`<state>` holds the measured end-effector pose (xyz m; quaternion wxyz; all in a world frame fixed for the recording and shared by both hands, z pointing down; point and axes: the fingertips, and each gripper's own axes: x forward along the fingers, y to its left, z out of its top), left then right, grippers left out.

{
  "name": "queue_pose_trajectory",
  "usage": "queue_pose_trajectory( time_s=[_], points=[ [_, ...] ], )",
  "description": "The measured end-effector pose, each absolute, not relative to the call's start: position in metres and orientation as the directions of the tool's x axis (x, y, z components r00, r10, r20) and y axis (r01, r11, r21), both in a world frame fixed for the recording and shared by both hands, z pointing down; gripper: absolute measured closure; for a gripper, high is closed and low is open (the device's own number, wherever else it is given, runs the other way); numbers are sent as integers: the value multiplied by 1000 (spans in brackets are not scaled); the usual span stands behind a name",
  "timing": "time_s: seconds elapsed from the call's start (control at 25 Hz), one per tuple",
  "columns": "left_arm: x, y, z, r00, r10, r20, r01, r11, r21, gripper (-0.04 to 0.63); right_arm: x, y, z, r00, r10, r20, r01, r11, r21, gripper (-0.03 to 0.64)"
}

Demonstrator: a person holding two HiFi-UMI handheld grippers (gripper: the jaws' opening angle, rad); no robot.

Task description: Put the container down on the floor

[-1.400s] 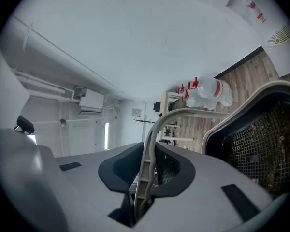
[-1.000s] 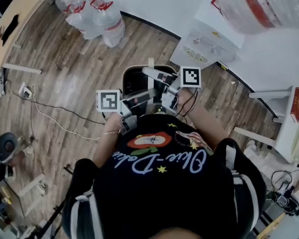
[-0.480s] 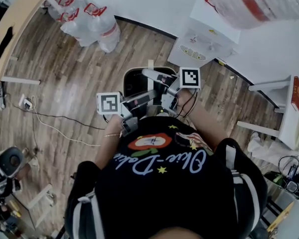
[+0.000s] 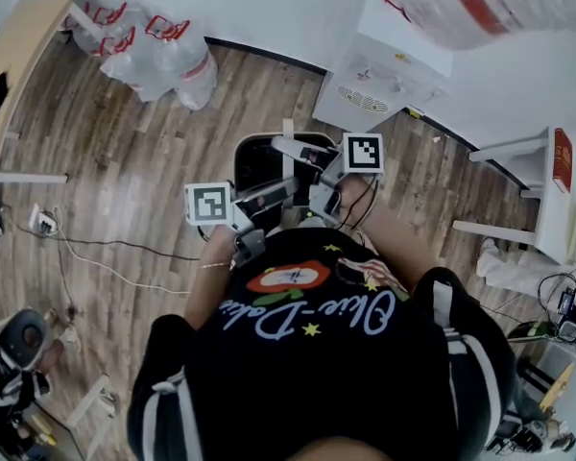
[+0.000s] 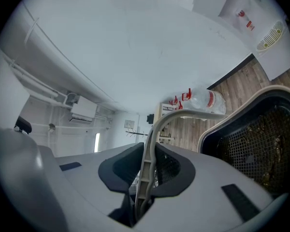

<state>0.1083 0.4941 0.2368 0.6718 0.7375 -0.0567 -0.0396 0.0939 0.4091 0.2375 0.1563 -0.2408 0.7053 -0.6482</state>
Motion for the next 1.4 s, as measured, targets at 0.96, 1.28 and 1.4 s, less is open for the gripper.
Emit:
queue_pose_trajectory(
  time_s=[0.96, 1.28, 1.4],
  points=[
    [34, 475, 240, 980, -197, -1, -20, -102, 995, 543, 18, 391, 240, -854, -511, 98, -148, 58, -987, 563],
    [33, 437, 242, 971, -240, -5, -21, -103, 994, 543, 11, 354, 243, -878, -471, 82, -131, 71, -989, 563],
    [35, 414, 249, 968, -251, 13, -43, -113, 993, 543, 12, 331, 249, -890, -450, 78, -125, 76, -989, 563]
  ],
)
